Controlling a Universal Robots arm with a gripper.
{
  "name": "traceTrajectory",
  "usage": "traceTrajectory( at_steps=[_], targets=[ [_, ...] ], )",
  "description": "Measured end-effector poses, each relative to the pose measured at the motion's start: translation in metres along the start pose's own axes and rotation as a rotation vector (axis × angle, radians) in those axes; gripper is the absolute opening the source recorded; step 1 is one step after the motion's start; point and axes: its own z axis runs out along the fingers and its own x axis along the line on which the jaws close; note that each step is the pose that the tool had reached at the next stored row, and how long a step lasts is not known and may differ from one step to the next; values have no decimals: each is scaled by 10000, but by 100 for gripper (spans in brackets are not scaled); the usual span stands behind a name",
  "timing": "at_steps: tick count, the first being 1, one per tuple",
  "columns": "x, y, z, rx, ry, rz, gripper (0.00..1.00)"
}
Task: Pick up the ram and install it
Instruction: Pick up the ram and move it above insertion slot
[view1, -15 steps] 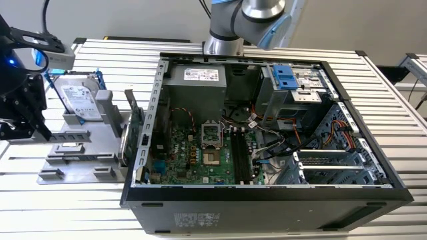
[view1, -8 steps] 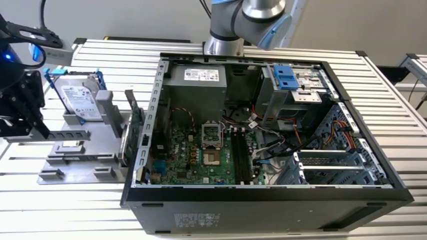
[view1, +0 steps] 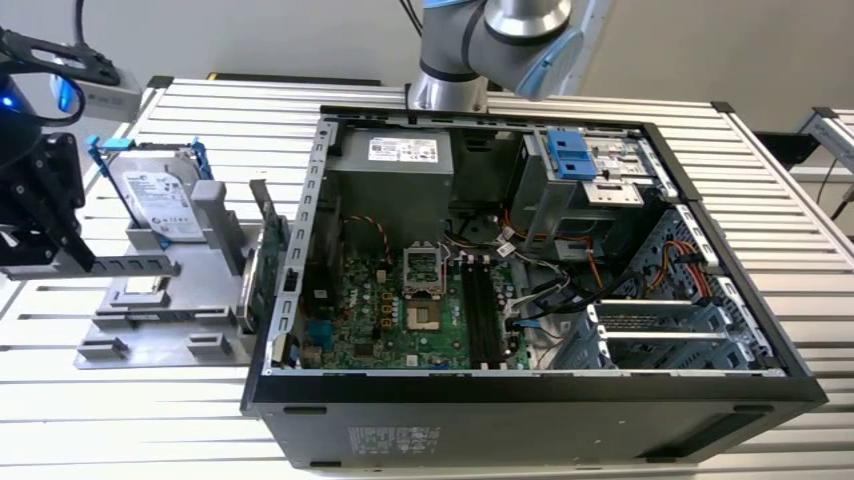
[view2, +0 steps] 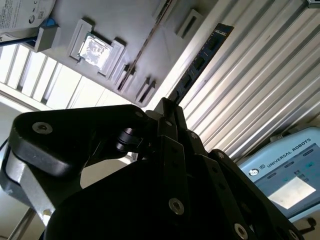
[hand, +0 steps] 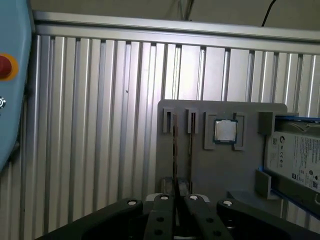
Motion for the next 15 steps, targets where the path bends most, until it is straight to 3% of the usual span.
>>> traceTrajectory(
  at_steps=[15],
  targets=[
    [-2,2,-161,0,0,0,0]
  ],
)
